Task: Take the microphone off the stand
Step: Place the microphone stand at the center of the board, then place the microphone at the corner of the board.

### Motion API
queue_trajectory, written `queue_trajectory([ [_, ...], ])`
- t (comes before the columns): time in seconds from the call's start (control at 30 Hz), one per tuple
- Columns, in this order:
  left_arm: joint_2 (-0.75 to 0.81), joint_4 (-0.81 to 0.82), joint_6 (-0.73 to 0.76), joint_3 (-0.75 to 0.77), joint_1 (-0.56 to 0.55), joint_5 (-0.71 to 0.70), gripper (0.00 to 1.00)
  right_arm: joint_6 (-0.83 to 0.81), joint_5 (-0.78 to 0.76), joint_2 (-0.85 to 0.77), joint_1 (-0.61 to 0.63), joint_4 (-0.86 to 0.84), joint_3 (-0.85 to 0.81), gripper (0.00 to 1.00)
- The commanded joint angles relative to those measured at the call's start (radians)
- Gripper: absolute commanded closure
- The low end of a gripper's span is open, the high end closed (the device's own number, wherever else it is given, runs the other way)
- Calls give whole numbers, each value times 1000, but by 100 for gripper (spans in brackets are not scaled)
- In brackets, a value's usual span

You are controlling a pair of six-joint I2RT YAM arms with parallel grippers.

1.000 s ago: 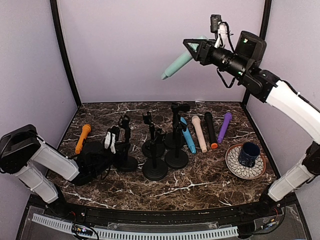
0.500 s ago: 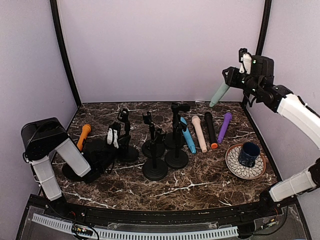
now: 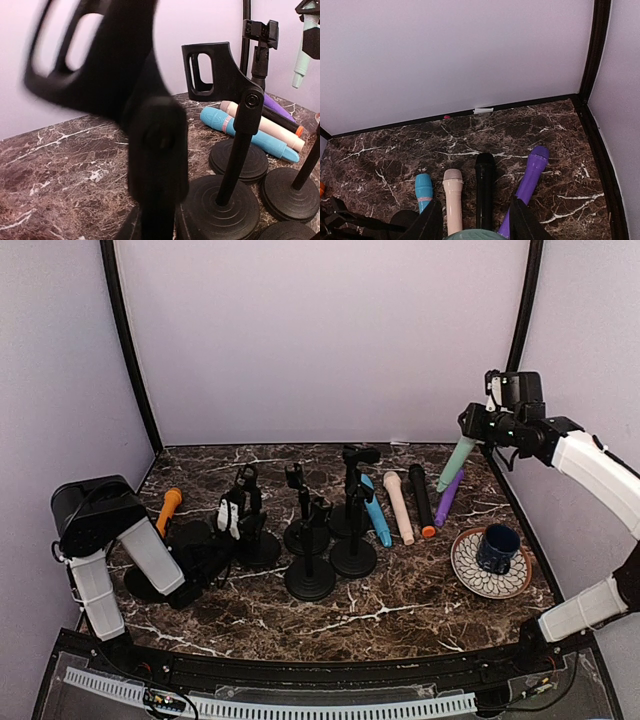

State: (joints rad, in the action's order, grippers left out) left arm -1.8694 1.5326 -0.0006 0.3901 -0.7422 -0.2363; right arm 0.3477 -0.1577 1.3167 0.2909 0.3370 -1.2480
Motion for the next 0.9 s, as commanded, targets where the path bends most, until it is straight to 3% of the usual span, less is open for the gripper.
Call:
queue_trajectory([
  [0.0,54,23,7,-26,4,24,72,40,29,4,-48,32,-8,88],
  [0.33,156,-86,-16,-83,3,32,54,71,97,22,-139,46,27,84],
  [0.47,299,-236,-43,-104,4,32,48,83,203,44,-210,41,47,84],
  [0.67,591,-748,-99,-55,6,1,44,72,256,109,-262,66,49,85],
  [0.73,676,-988,-113,-18,14,11,43,64,254,134,-273,79,45,85],
  [0.87,802,-1268,-147,58,46,64,43,65,281,185,-326,68,55,85],
])
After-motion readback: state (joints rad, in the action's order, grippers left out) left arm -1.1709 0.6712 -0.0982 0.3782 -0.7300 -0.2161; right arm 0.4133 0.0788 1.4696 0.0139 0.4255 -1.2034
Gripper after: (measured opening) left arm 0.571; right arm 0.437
